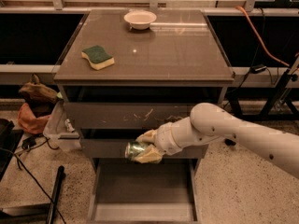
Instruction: Place green can into bottom drawer
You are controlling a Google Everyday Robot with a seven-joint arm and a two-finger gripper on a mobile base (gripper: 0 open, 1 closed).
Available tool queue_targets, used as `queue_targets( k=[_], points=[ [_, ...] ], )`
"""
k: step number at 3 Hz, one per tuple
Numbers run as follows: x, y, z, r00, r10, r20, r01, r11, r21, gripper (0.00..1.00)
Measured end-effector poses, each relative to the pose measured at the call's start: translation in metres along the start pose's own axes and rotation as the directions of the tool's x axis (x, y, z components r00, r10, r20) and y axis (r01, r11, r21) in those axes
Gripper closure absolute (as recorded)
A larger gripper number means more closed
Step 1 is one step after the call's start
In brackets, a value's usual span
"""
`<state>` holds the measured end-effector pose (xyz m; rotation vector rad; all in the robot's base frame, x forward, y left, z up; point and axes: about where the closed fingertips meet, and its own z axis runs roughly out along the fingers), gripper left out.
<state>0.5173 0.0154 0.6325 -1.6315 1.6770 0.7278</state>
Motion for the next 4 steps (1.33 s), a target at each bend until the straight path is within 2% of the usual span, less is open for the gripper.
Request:
queue_targets(
  k=[1,2,3,4],
  points=[
    [0.0,0.001,0.0,1.0,-0.001,0.0,0.001,1.0,-0.003,1.0],
    [0.008,0.001,0.026,0.999,0.014,-0.03,-0.014,0.9998,0.011,1.0],
    [0.043,0.005,0.106,0.995,0.084,-0.059,-0.084,0.9964,-0.002,1.0],
    [0.075,0.01,0.186,0.985,0.169,-0.027,-0.17,0.985,-0.031,1.0]
  ],
)
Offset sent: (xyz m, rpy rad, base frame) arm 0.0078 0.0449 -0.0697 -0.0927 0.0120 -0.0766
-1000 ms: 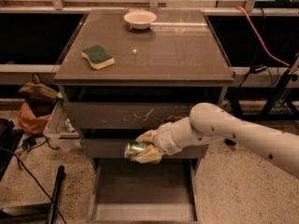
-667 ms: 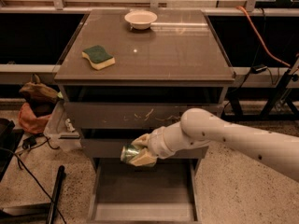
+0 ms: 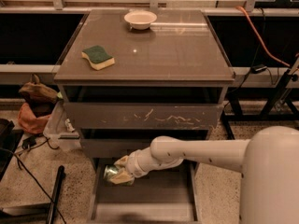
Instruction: Place green can into bottom drawer
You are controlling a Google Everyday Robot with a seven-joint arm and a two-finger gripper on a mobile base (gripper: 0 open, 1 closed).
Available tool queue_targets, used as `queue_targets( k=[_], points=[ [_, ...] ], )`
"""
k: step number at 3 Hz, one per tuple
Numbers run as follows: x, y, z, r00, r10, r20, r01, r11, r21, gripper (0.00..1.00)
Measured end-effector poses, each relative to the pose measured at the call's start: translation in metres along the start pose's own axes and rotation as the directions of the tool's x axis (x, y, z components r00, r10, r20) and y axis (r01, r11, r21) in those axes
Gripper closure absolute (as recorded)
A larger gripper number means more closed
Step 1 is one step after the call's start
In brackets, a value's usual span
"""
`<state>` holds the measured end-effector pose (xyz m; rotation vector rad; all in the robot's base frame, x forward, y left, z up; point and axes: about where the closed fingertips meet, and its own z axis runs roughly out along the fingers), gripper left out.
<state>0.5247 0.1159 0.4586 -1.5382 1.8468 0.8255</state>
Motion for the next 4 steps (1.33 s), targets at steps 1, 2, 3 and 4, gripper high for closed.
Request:
queue_targets(
  k=[1,2,3,4],
  points=[
    [0.018,-0.002,0.048,0.998,0.057,0.041,-0.056,0.998,-0.029,1.0],
    [0.032,0.001,0.062,0.995,0.085,0.047,-0.083,0.9955,-0.046,1.0],
    [0.03,0.001,0.061,0.996,0.082,0.047,-0.08,0.9958,-0.045,1.0],
    [0.058,-0.003,0.072,0.987,0.136,0.087,-0.131,0.9893,-0.064,1.0]
  ],
)
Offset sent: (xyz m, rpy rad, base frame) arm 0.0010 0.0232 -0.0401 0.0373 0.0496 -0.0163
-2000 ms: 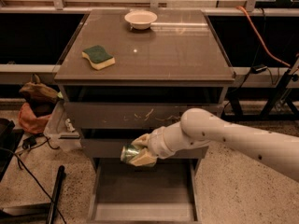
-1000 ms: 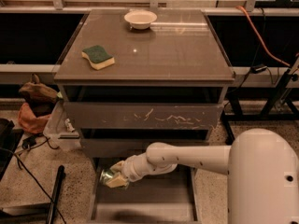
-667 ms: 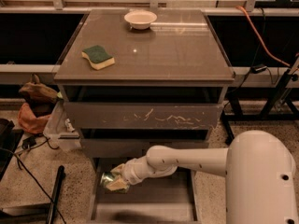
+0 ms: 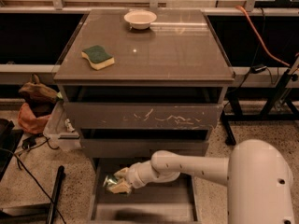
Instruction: Place green can into bottom drawer
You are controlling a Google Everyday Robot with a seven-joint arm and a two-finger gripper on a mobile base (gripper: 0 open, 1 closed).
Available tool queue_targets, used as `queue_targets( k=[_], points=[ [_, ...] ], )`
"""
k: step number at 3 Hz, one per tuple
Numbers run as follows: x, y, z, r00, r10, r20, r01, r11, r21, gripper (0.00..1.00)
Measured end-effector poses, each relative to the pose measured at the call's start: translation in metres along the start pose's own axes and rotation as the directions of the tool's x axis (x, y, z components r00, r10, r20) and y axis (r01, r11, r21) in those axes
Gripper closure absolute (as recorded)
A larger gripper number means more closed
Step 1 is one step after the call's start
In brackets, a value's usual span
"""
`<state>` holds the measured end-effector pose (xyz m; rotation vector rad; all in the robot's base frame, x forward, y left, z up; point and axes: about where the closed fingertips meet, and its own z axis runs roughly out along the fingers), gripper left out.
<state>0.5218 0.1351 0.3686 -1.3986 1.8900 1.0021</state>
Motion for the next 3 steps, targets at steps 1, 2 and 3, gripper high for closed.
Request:
queue_targets(
  k=[1,2,3],
  points=[
    [0.075,-0.023,-0.007,0.988,0.117,0.098,-0.121,0.9917,0.043,1.0],
    [0.141,-0.038,-0.016,0.967,0.207,0.147,-0.222,0.9704,0.096,1.0],
    [0.18,-0.051,-0.019,0.962,0.247,0.121,-0.264,0.9518,0.157,1.0]
  ],
)
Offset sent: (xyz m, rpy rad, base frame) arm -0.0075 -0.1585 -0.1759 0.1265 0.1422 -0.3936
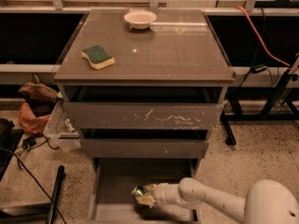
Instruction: Place green can into bottom drawer
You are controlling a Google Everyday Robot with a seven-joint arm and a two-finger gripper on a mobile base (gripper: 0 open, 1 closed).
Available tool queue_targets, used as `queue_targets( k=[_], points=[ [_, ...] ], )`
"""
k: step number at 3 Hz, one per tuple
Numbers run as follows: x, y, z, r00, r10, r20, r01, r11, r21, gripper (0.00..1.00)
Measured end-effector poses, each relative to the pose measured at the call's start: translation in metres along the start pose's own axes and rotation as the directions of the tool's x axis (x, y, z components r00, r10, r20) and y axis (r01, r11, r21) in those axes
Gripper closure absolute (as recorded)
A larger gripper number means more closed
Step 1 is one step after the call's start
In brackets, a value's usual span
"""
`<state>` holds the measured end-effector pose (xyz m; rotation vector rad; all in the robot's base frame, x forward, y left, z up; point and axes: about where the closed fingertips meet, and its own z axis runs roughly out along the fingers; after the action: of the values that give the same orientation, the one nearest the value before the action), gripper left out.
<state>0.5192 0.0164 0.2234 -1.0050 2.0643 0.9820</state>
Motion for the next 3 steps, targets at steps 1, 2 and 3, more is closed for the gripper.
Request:
queue_targets(
  k=[1,2,3],
  points=[
    [0.013,-0.01,0.004,0.994,-0.011,-0.111,0.019,0.9975,0.068,1.0],
    [0.016,-0.024,0.016,0.978,-0.01,-0.206,0.043,0.9871,0.155,1.0],
    [0.024,-0.041,0.033,0.975,0.017,-0.219,0.025,0.9821,0.187,1.0]
  ],
)
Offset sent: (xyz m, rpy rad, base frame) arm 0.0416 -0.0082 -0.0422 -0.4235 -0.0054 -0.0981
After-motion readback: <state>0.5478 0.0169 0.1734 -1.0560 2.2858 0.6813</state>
